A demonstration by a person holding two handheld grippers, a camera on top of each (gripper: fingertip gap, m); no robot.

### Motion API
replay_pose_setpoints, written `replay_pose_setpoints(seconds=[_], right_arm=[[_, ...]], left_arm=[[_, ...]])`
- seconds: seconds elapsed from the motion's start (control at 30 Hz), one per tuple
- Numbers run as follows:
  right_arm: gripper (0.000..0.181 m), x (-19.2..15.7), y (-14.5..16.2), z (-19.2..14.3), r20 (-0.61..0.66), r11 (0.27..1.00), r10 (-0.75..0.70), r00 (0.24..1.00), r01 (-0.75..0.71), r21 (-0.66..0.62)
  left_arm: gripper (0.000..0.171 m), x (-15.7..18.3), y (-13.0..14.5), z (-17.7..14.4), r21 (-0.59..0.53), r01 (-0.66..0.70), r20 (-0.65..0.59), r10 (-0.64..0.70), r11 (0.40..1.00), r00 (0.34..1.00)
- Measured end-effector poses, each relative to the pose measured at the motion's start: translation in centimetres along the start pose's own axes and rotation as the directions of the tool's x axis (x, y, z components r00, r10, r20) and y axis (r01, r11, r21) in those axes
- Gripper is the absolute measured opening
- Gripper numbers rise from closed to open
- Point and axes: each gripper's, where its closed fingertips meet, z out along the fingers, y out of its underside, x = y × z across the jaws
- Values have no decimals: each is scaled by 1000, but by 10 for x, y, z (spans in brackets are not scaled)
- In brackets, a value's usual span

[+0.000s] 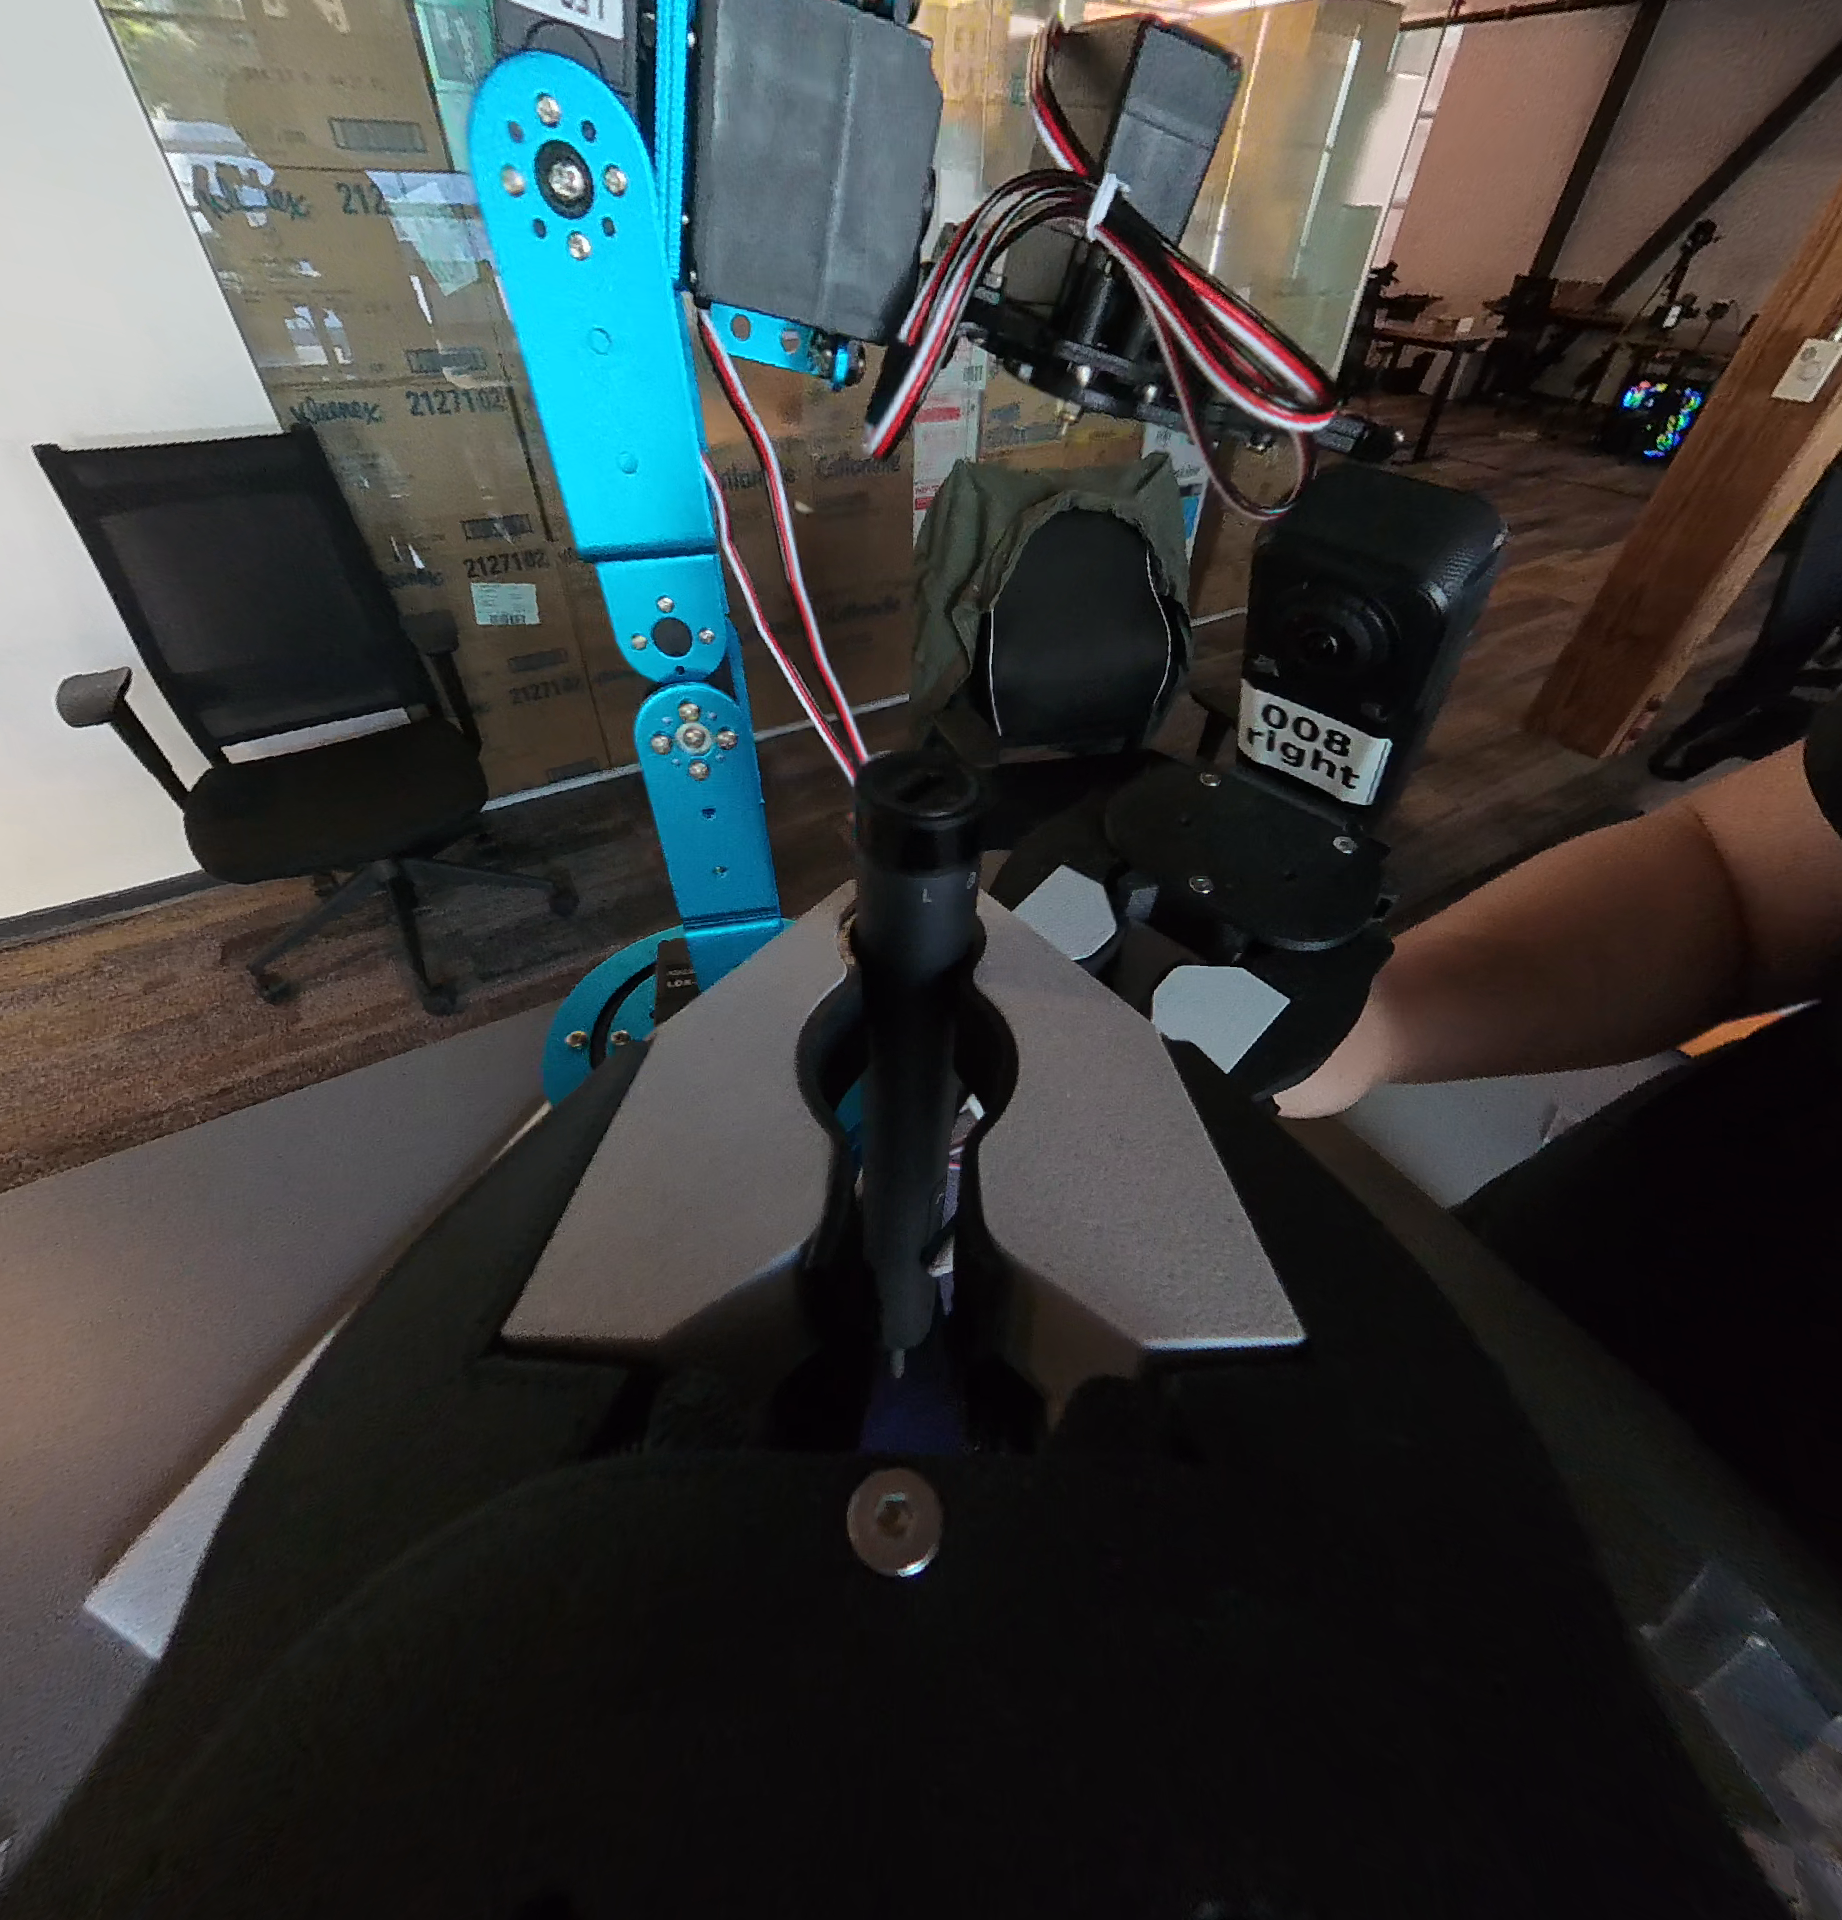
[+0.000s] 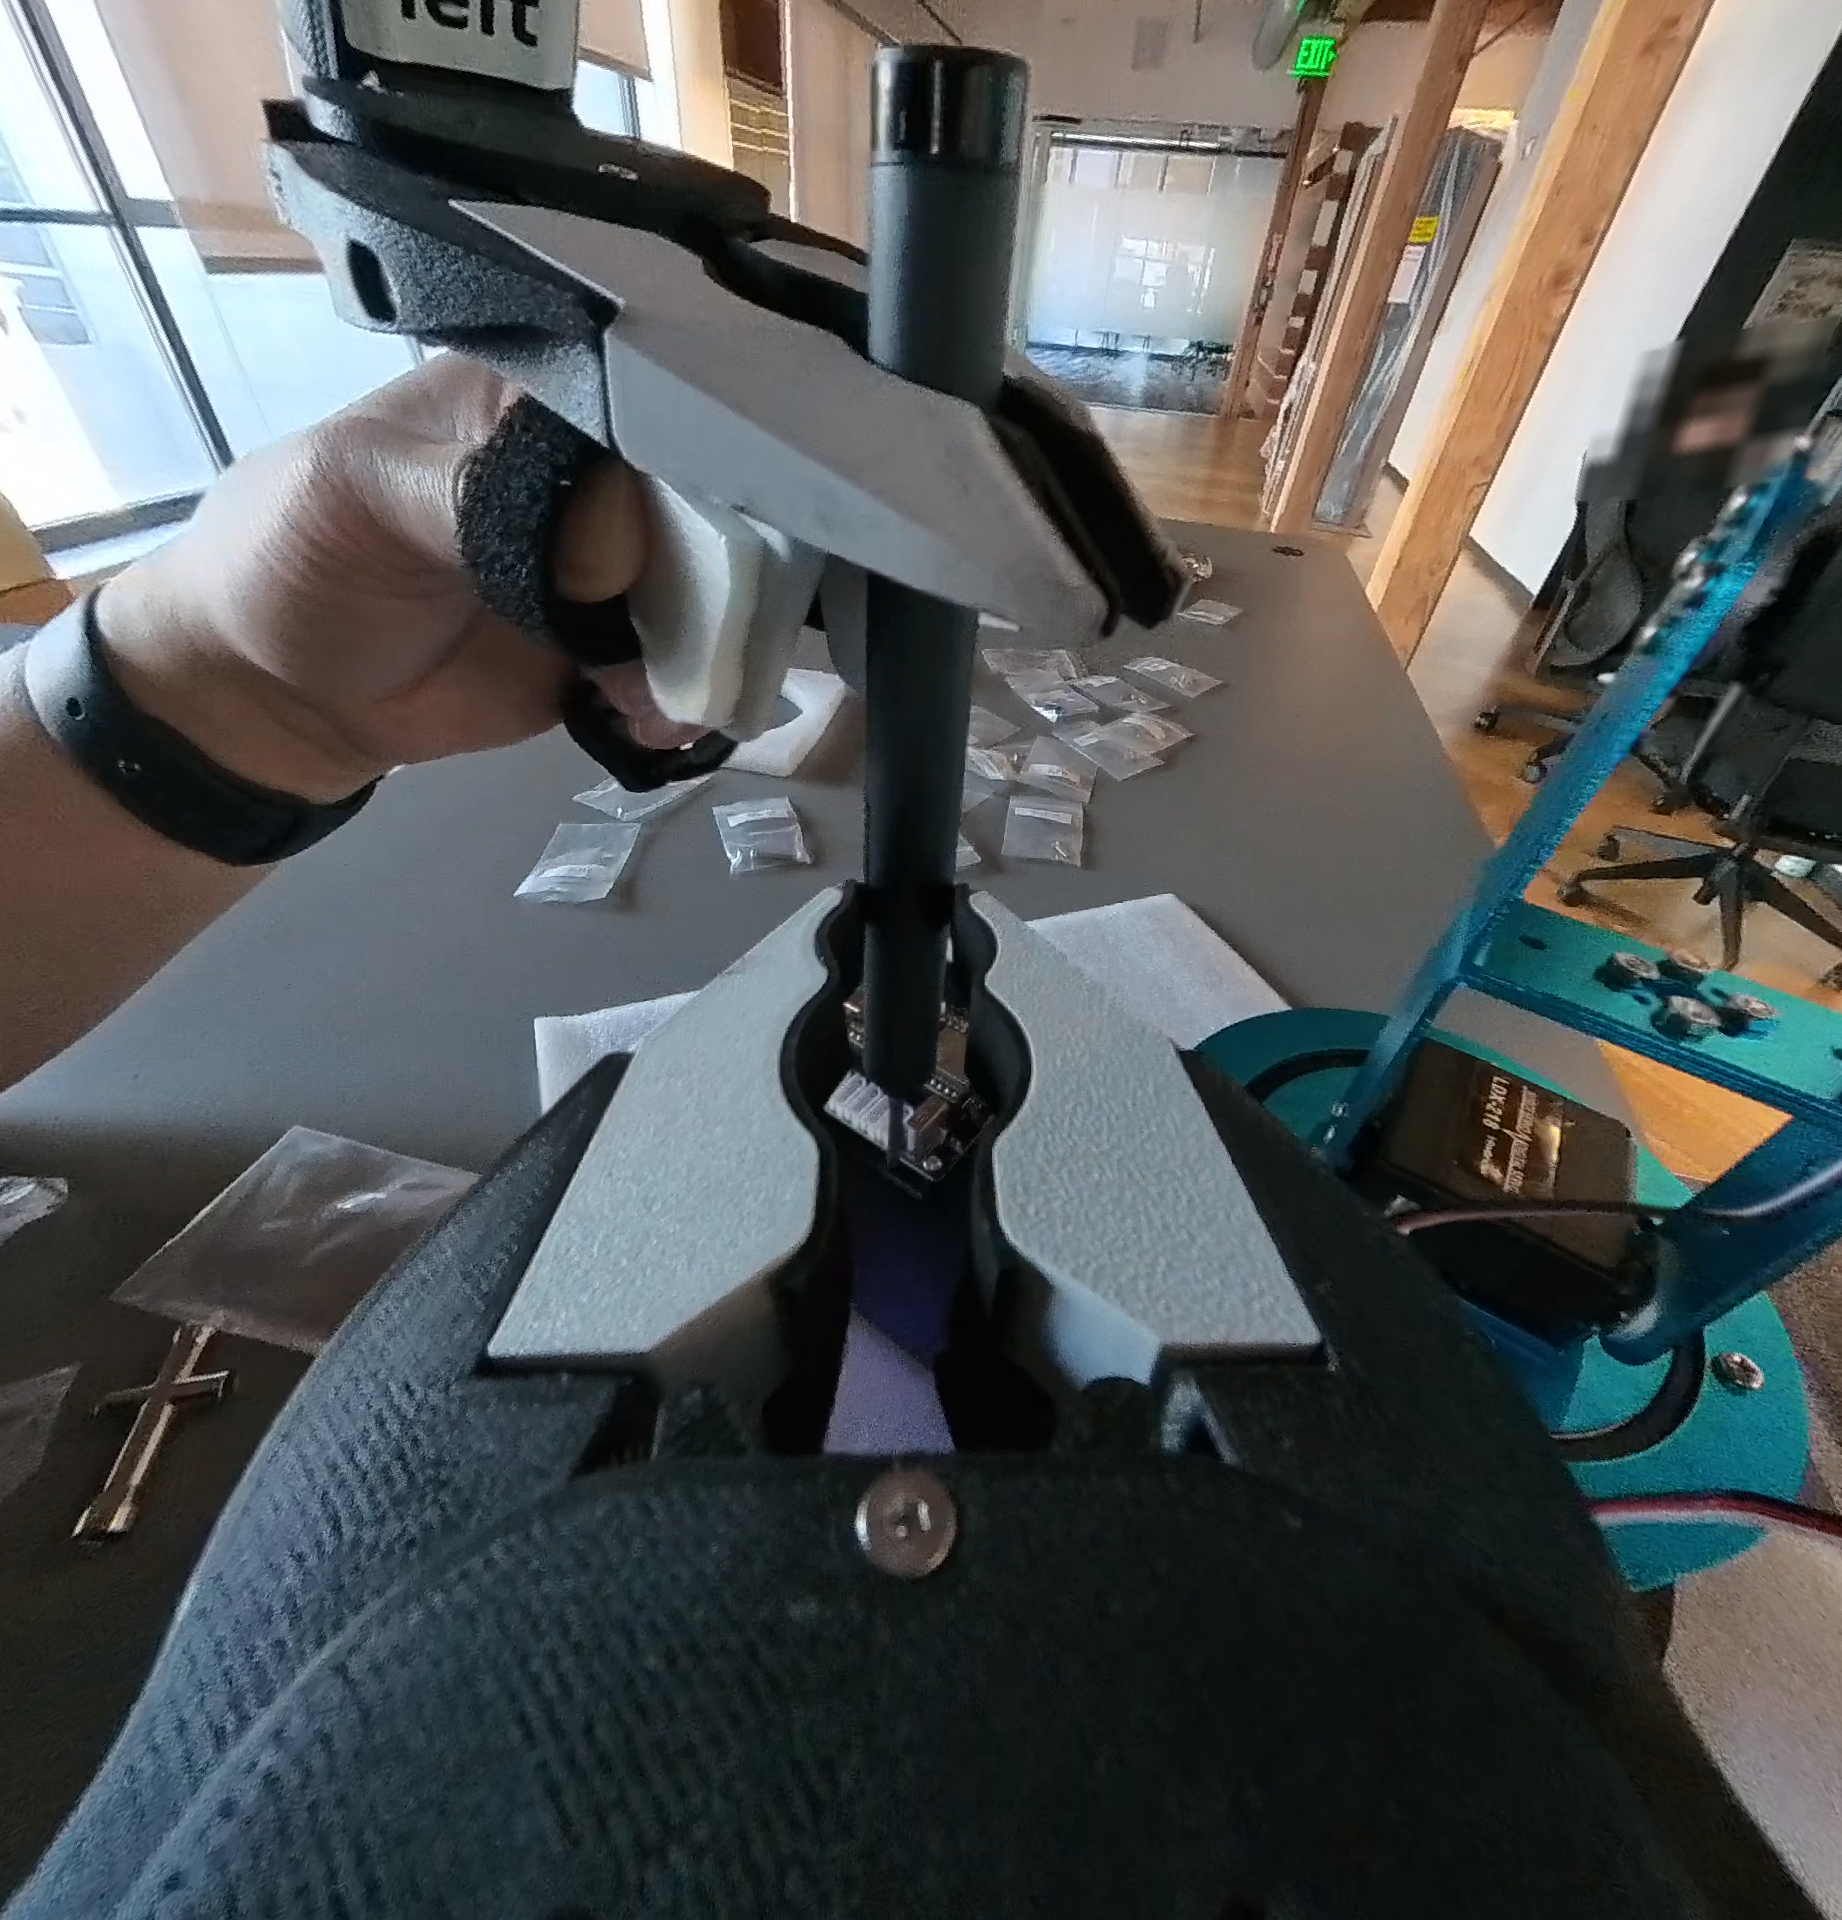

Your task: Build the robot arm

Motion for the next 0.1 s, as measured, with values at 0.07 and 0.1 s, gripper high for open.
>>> replay_pose_setpoints(seconds=[0.07,0.1], right_arm=[[15,0,2,3,-10,999,-32,999,32,-9],[15,1,4,5,-17,999,-49,999,48,-19]], left_arm=[[9,-4,3,0,4,9,1,-9,1000,1000],[9,-7,5,0,2,10,4,-10,1000,1000]])
